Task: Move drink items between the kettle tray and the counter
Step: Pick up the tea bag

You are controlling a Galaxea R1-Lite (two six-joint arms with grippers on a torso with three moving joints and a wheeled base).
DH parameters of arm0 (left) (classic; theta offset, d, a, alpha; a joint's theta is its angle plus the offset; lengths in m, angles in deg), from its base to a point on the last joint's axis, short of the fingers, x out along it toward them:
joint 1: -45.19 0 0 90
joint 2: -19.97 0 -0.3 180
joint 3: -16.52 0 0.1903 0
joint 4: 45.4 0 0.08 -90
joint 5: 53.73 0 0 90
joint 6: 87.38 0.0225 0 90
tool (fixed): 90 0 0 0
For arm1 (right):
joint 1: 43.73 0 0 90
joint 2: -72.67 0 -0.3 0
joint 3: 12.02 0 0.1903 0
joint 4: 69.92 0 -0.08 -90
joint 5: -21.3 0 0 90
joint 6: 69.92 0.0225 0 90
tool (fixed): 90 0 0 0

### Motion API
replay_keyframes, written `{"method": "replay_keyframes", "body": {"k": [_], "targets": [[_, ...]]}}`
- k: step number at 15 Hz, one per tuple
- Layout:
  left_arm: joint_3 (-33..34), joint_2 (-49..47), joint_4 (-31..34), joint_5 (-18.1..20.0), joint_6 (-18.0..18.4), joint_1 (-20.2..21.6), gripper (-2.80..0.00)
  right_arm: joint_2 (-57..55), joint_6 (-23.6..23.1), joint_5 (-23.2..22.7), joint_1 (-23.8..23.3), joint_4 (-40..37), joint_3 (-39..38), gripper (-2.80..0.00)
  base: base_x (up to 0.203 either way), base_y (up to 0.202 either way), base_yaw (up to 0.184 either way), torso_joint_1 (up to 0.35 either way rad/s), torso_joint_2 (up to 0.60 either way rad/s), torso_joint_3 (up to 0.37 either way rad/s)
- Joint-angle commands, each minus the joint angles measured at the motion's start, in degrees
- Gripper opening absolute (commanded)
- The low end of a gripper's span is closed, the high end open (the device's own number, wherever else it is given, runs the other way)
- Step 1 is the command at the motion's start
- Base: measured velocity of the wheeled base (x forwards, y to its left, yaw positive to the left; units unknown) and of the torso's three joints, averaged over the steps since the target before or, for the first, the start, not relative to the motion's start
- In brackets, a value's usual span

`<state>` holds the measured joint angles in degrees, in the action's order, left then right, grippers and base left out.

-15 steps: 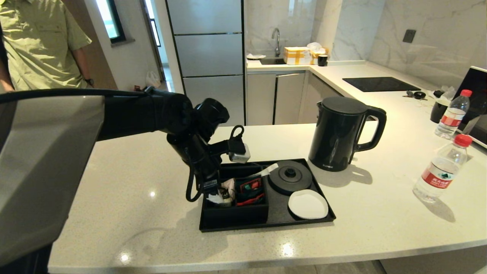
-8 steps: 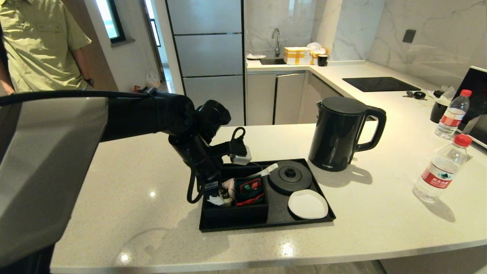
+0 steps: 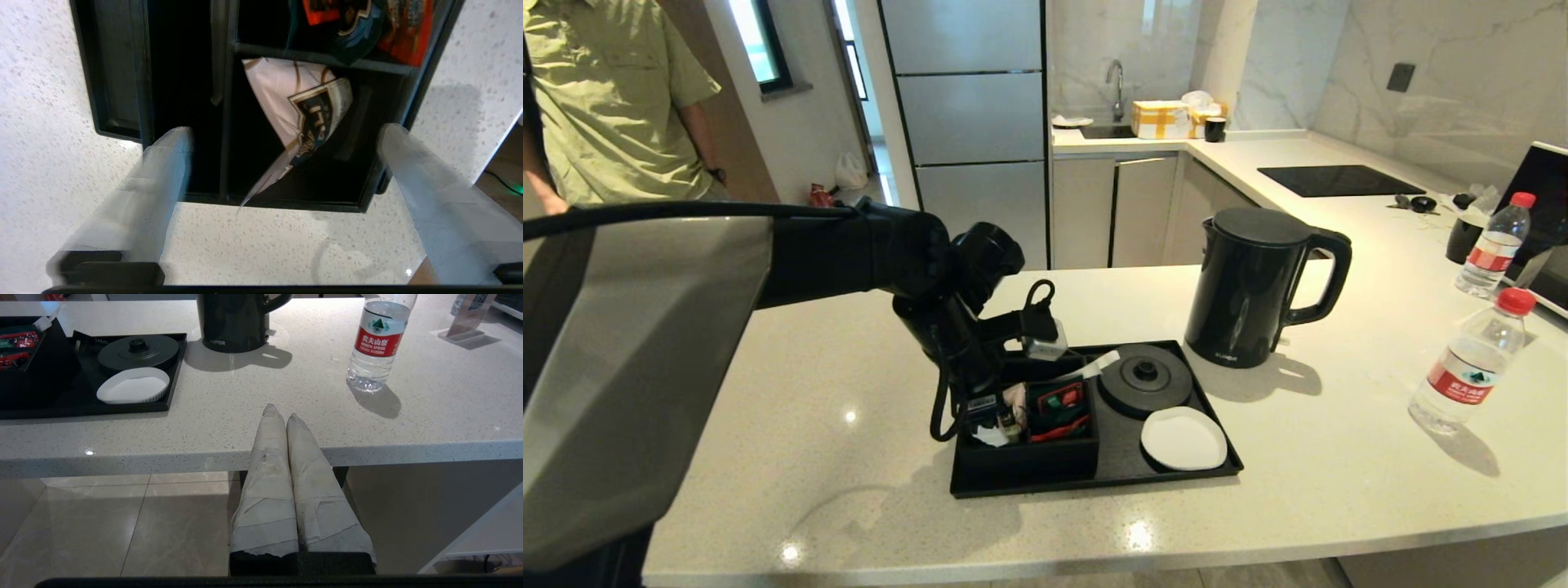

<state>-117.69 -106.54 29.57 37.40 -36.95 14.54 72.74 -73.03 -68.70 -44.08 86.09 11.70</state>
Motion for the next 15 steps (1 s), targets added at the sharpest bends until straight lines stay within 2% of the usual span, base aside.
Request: {"method": "replay_keyframes", "body": {"k": [1, 15], "targets": [[-0.1, -0.1, 0.6, -0.1, 0.3, -0.1, -2.80, -0.1, -0.1, 0.0, 0.0, 0.0, 0.0, -2.80, 0.000, 0.000, 0.000, 0.000, 0.00, 0.000], [-0.1, -0.5, -0.3, 0.0, 0.3, -0.4, -2.80, -0.1, -0.1, 0.0, 0.0, 0.0, 0.0, -2.80, 0.000, 0.000, 0.000, 0.000, 0.00, 0.000]]}}
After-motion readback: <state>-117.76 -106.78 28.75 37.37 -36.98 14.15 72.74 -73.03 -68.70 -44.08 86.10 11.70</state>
